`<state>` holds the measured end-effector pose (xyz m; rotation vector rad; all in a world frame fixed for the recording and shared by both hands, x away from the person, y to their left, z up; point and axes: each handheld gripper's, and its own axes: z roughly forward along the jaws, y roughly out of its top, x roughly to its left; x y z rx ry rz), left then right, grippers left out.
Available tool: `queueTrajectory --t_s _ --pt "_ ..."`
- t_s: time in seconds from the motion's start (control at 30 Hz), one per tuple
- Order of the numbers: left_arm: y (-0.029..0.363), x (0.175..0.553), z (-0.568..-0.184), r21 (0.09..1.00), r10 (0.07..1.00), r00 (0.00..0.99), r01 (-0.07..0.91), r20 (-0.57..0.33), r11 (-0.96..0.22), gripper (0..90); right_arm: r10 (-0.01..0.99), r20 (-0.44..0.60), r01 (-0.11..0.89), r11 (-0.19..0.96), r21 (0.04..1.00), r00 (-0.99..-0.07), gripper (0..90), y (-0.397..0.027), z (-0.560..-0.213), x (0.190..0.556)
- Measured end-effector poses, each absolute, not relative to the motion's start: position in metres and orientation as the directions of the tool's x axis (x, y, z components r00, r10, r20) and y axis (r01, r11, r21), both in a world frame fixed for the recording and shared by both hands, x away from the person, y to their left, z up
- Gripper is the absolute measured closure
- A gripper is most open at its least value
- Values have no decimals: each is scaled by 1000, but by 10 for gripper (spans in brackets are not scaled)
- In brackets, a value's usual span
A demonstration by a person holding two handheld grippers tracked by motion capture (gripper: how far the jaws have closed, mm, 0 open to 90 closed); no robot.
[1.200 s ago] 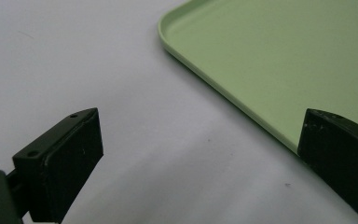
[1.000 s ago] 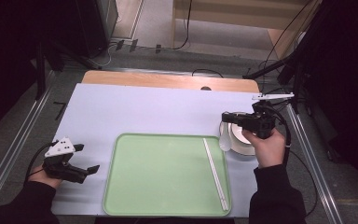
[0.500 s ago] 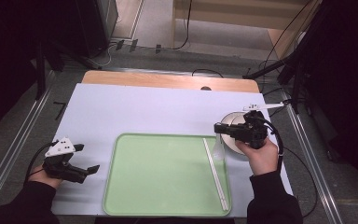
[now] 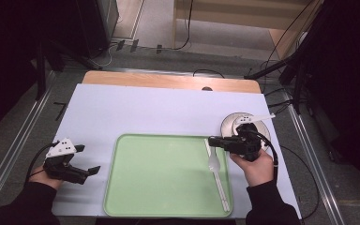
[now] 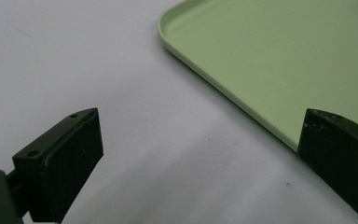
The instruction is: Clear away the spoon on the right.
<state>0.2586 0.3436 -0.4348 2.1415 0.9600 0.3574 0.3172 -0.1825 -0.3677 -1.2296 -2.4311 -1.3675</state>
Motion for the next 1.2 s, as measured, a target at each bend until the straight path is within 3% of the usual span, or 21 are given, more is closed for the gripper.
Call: queueTrajectory --t_s 0.67,1.2 --pt "343 259 -435 728 730 682 520 -40 -446 0 579 463 714 336 615 -671 846 -175 -390 294" --pt "342 259 -436 726 728 684 521 -41 -448 0 594 472 740 363 566 -652 821 -167 -412 302"
